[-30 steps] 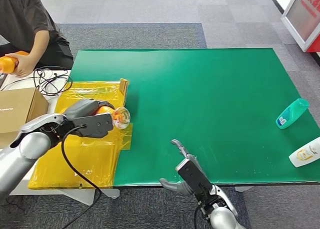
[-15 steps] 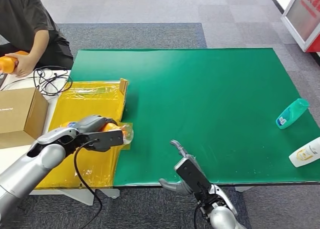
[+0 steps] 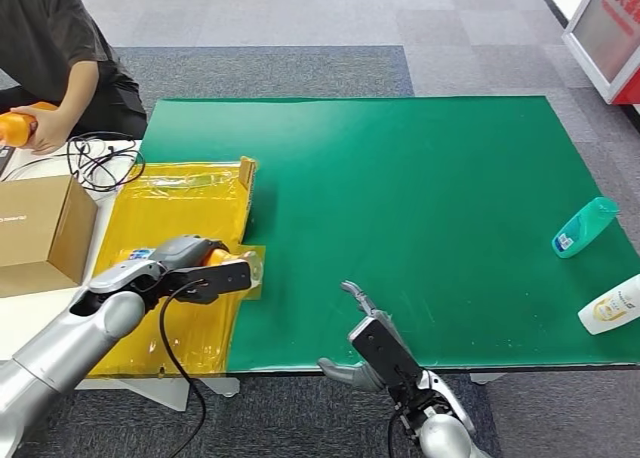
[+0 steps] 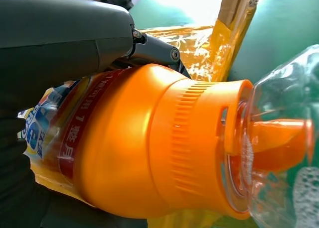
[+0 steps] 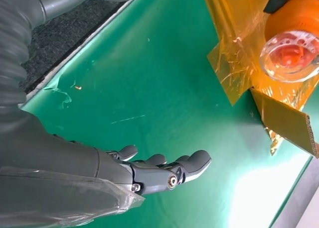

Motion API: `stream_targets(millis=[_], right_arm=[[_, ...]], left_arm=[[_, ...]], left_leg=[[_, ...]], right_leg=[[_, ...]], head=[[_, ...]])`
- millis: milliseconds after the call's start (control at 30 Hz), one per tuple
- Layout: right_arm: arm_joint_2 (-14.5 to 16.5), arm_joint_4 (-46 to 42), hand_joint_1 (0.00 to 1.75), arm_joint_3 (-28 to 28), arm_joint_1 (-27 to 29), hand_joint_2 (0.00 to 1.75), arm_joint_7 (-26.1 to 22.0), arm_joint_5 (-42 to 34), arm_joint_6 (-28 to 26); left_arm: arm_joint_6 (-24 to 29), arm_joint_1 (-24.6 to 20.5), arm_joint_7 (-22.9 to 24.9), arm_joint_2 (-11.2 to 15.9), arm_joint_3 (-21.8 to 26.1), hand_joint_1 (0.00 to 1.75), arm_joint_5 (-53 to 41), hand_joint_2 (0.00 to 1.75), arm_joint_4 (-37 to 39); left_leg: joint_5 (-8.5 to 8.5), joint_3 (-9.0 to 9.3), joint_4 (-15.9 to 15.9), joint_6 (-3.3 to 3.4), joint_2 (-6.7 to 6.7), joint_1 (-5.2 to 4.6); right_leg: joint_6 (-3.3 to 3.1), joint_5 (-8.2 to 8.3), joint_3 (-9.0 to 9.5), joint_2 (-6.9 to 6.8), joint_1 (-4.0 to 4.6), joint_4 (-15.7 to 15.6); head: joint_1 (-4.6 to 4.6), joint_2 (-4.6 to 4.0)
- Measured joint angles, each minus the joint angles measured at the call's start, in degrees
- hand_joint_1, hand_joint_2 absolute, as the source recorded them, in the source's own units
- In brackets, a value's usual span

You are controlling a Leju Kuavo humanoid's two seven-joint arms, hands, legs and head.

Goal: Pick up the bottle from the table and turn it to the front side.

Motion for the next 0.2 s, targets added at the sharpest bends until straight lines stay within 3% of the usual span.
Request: stream_targets(millis=[33, 133, 167, 200], right_arm=[[0.0, 0.0, 0.00, 0.0, 0.1, 1.75, 0.0, 0.0, 0.0], [0.0, 0.0, 0.00, 0.0, 0.4, 1.75, -0.1, 0.1, -0.2], [0.0, 0.0, 0.00, 0.0, 0.6, 1.75, -0.2, 0.2, -0.2], [0.0, 0.0, 0.00, 0.0, 0.6, 1.75, -0.2, 0.2, -0.2]], left_arm=[[0.5, 0.0, 0.0, -0.3, 0.1, 1.40, -0.4, 1.75, 0.6], [1.6, -0.2, 0.0, -1.3, 0.8, 0.16, -1.5, 1.75, 2.5], [1.9, -0.3, 0.0, -1.7, 1.2, 0.00, -1.8, 1.75, 3.0], [2.0, -0.3, 0.0, -1.8, 1.4, 0.00, -2.0, 1.75, 3.3]], left_leg=[[0.00, 0.00, 0.0, 0.00, 0.00, 0.00], [0.00, 0.00, 0.0, 0.00, 0.00, 0.00], [0.00, 0.00, 0.0, 0.00, 0.00, 0.00], [0.00, 0.00, 0.0, 0.00, 0.00, 0.00]], right_leg=[[0.00, 0.00, 0.00, 0.00, 0.00, 0.0], [0.00, 0.00, 0.00, 0.00, 0.00, 0.0], [0.00, 0.00, 0.00, 0.00, 0.00, 0.0], [0.00, 0.00, 0.00, 0.00, 0.00, 0.0]], head=[[0.00, 0.00], [-0.01, 0.00], [-0.01, 0.00], [-0.01, 0.00]])
